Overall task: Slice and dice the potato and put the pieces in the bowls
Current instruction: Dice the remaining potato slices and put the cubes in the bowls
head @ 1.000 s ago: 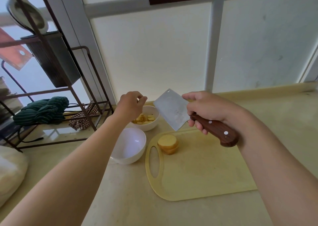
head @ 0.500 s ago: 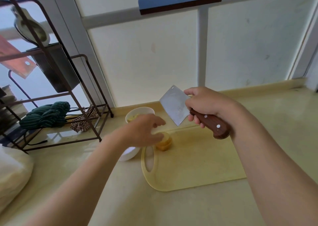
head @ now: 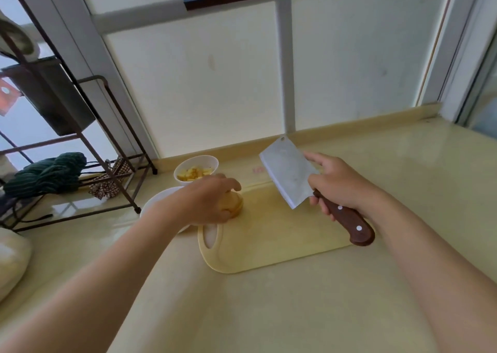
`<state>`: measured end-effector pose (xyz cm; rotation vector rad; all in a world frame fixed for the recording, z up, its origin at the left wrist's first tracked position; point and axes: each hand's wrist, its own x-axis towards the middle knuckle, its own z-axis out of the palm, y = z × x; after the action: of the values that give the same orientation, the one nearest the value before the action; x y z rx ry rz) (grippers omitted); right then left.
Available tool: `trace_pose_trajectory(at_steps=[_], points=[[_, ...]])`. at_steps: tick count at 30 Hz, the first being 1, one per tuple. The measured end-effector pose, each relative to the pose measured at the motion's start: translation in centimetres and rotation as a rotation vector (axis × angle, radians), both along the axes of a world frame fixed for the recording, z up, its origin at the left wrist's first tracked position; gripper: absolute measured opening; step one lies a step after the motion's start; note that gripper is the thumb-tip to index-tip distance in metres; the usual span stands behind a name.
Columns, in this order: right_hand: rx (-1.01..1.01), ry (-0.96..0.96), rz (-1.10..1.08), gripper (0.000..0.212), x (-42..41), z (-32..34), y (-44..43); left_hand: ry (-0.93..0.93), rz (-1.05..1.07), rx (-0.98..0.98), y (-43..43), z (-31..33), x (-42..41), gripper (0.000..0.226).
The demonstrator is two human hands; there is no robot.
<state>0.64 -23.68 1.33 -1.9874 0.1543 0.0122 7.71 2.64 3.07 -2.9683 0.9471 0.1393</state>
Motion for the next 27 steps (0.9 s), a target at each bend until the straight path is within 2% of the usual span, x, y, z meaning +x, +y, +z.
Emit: trace_pose_trajectory(at_steps=[5,9,14,20,24,27], points=[[-0.055,0.035,0.026,0.07,-0.3,-0.1,-0.5,-0.026,0.009,-0.07,-0.3,-0.3,-0.1,0.058],[-0.071,0.05,0.005,0.068,-0.4,-0.1,-0.9,-0.031,0.006,-0.031,-1.1,0.1,-0.3,0.059],[-0.157,0.09,-0.014,0.075,-0.5,0.3,-2.7,0.009,-0.04,-0.199,-4.6,-0.4,-2.0,0.059],[-0.265,0.121,0.003,0.079,-1.4,0.5,-3.7,-0.037,0.014,-0.19,-11.5,-3.1,-3.1,0.04],[-0.296,0.11,0.017,0.08,-1.6,0.8,-4.1,-0.097,0.077,-0.091,-13.4,-4.2,-2.9,0.057],[-0.344,0.117,0.033,0.081,-1.6,0.8,-4.1,-0.088,0.058,-0.174,-12.3,-4.3,-2.6,0.059]])
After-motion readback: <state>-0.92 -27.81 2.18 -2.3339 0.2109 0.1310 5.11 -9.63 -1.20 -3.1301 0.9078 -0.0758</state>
